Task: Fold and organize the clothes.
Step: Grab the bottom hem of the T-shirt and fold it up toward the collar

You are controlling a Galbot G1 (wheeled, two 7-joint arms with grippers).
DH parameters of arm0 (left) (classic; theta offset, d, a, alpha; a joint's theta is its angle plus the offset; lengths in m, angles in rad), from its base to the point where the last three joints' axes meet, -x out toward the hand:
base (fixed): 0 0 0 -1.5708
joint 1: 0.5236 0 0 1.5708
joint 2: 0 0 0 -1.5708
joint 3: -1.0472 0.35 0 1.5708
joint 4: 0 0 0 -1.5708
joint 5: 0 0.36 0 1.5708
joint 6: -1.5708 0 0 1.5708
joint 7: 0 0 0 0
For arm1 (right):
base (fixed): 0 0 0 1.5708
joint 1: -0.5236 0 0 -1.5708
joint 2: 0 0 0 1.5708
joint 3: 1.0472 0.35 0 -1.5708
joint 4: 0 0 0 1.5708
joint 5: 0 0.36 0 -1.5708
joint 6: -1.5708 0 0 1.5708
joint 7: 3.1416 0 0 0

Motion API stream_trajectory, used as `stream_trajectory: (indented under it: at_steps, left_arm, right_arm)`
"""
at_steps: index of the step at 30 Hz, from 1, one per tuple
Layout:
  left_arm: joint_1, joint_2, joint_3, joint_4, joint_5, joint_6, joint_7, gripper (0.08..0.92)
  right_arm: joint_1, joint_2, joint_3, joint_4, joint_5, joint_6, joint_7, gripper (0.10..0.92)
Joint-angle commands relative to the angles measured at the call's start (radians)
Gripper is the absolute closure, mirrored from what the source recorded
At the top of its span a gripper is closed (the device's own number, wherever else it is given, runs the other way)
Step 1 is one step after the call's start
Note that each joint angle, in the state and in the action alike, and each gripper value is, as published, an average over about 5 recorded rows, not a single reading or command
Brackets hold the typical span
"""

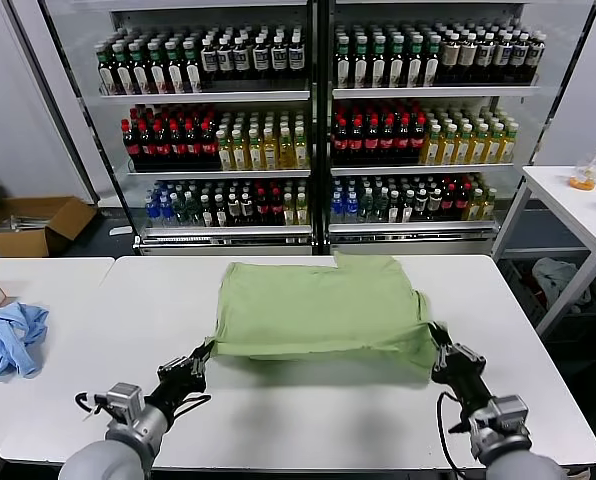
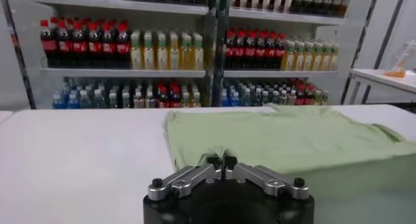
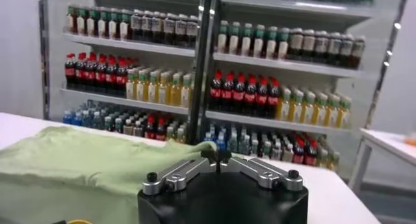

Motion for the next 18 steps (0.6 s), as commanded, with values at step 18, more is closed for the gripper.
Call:
stream_trajectory:
  at_steps: [18]
  left_arm:
    - [-0.276,-0.013,0.171,0.324,0.094,-0.033,-0.022,0.916]
  right_arm:
    - [0.279,-0.001,-0.211,-0.265,-0.086,0.015,-0.007,0.920]
